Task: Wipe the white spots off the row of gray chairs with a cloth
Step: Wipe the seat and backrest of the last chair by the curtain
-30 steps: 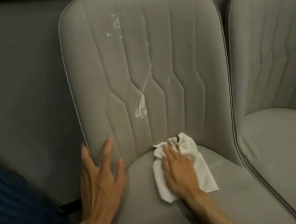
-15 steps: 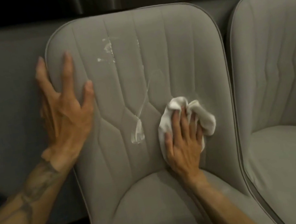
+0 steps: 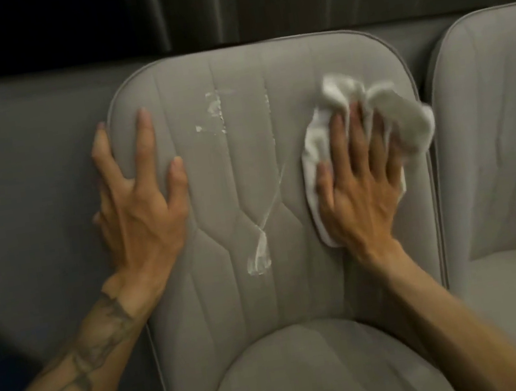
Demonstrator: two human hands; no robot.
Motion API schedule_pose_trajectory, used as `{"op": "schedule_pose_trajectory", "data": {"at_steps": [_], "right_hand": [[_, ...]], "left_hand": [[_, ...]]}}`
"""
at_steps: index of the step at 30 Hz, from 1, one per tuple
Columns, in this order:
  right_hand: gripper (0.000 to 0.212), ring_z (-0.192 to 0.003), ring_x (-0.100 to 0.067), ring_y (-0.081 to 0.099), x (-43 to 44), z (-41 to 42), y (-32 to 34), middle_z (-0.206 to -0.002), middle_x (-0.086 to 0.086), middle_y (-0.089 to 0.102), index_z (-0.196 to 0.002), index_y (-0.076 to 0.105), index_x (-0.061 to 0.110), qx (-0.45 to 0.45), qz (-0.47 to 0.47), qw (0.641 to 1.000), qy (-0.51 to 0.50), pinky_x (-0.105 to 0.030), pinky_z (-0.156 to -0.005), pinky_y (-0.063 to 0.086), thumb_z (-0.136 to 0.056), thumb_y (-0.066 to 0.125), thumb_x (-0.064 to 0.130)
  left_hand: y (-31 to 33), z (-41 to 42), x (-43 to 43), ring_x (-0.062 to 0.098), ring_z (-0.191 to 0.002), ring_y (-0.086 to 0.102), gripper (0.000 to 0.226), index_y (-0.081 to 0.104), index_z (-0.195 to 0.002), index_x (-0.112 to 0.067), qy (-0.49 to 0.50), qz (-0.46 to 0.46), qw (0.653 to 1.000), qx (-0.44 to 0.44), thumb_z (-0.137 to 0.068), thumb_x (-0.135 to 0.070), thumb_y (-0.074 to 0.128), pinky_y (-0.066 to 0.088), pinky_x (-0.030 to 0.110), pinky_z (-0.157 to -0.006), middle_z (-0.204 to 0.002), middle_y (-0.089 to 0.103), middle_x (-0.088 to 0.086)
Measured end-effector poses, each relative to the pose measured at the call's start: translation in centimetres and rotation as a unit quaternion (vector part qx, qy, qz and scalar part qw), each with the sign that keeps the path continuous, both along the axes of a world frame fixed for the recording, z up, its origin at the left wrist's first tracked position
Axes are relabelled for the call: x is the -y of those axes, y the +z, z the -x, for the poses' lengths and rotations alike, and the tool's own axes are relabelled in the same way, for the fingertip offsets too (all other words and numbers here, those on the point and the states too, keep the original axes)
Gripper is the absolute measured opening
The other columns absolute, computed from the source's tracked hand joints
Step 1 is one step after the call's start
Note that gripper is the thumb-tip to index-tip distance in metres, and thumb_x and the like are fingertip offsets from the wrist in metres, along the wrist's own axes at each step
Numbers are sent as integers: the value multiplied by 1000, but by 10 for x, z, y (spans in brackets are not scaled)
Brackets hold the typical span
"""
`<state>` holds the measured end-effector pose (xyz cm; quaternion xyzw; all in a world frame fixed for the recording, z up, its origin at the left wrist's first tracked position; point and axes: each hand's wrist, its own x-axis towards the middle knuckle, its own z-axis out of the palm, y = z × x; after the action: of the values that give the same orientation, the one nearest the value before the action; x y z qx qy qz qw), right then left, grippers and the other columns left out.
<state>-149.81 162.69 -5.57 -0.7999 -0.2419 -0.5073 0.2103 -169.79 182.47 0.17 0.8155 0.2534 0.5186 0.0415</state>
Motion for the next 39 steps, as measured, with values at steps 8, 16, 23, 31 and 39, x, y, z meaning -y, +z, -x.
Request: {"op": "schedule_pose_trajectory", "data": {"at_steps": [8,16,23,31,39], "right_hand": [[67,-162,-29,2,29,3,2,-175,-13,-1,-167,1,12,9,148,989,26,-42,-130,4,-111,22,43],[64,-162,-34,7,24,-8,58,-175,-11,7,-167,8,13,-3,40,999,-10,-51,-131,10,-112,23,43],[64,-162,-30,7,52,-9,27,-174,-12,9,-167,9,11,17,132,991,-12,-47,-132,7,-113,29,41],[65,-161,-36,10,39,-14,36,-174,-14,11,-166,11,10,50,93,994,3,-52,-131,13,-113,28,42],[61,-148,-34,43,90,47,-164,-170,-14,23,-163,26,6,-30,215,971,99,-43,-121,38,-108,46,22]], "left_hand": [[-6,-3,-11,39,-155,22,63,16,-167,-26,9,-89,996,-17,-110,-46,32,32,62,-118,-174,12,10],[-9,-5,-13,37,-158,20,61,18,-167,-25,23,-108,994,-7,-110,-41,34,28,56,-122,-174,14,9],[-10,-6,-12,41,-154,25,59,21,-166,-24,19,-115,993,7,-111,-41,32,31,57,-120,-173,17,11],[-11,-7,-14,39,-153,27,60,18,-166,-28,20,-112,993,20,-110,-43,34,34,59,-118,-174,17,7],[-11,-6,-13,40,-153,28,59,19,-166,-27,11,-115,993,30,-111,-44,33,29,51,-122,-174,18,10]]}}
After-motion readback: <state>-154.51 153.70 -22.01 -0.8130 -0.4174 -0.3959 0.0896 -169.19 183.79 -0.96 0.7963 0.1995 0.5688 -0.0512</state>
